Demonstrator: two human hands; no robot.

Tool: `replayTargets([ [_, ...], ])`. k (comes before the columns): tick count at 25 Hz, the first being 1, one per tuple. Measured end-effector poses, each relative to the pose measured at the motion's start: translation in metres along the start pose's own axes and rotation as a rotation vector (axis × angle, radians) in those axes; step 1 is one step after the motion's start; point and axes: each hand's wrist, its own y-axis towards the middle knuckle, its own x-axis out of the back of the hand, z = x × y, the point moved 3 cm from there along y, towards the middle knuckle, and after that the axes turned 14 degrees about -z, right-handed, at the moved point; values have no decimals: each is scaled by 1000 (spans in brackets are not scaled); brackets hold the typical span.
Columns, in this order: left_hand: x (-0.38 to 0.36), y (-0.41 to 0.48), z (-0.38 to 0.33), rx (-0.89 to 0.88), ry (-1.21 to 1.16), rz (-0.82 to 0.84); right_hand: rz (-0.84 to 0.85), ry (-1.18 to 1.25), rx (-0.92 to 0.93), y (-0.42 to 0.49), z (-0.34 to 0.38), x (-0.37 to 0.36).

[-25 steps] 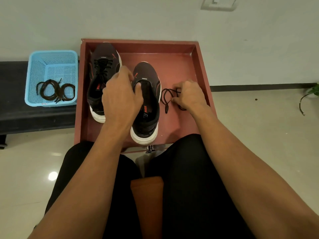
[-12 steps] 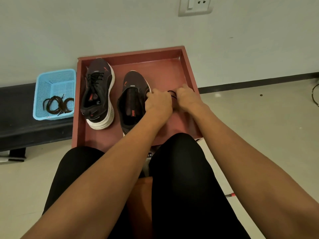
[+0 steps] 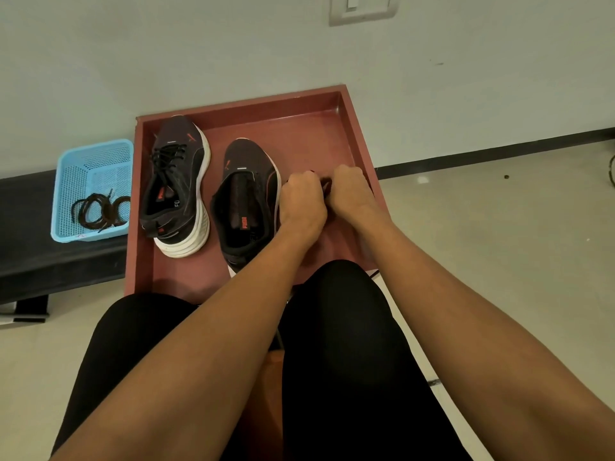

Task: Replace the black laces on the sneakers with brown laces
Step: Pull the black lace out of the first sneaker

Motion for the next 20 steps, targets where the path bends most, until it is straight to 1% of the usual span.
replayTargets([
  [2, -2, 8, -1, 98, -59, -3, -9, 46, 2, 8, 1, 0],
  [5, -10, 27, 0, 224, -178, -18, 20, 96, -28, 28, 2, 5],
  [9, -15, 78, -6, 294, -363, -105, -74, 188, -55, 76, 13, 27],
  [11, -18, 104, -11, 293, -427, -149, -117, 217, -85, 100, 17, 36],
  [14, -24, 134, -18, 307, -475, -152, -152, 110, -58, 133, 22, 39],
  [16, -26, 146, -23, 314, -491, -103, -148, 10, -16, 149, 22, 35],
  [18, -29, 157, -24, 244, -422, -70, -118, -73, 26, 158, 23, 33],
  [20, -31, 163, -21, 231, -387, -78, -93, -107, 52, 160, 26, 32],
])
